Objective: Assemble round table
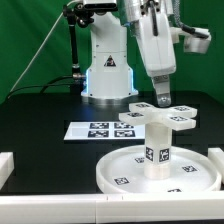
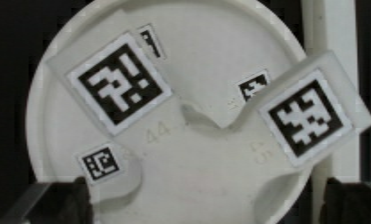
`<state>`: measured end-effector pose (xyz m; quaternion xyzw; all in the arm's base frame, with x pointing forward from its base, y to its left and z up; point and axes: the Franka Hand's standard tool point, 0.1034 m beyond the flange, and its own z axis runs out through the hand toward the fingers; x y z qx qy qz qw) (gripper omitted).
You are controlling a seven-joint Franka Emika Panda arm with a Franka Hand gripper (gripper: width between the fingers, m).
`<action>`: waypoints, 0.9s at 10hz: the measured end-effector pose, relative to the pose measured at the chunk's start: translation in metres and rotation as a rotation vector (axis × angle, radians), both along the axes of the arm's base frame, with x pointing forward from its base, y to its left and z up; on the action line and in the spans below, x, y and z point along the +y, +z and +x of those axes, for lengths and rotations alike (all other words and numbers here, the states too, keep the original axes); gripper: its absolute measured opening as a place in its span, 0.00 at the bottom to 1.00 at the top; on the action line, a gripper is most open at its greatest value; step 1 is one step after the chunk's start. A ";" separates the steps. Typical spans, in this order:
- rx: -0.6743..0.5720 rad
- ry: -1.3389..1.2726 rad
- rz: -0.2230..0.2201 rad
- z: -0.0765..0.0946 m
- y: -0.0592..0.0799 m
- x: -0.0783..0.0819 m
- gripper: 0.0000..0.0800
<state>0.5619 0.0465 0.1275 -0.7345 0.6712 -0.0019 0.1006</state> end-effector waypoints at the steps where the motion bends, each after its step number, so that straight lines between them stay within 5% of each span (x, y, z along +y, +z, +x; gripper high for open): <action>1: -0.013 0.122 -0.026 -0.001 0.000 0.005 0.81; 9: -0.110 0.947 -0.132 -0.004 -0.003 0.005 0.81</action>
Offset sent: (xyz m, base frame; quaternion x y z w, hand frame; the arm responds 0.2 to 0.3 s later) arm -0.0063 0.0089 0.0027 -0.0226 -0.0248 -0.2767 0.9604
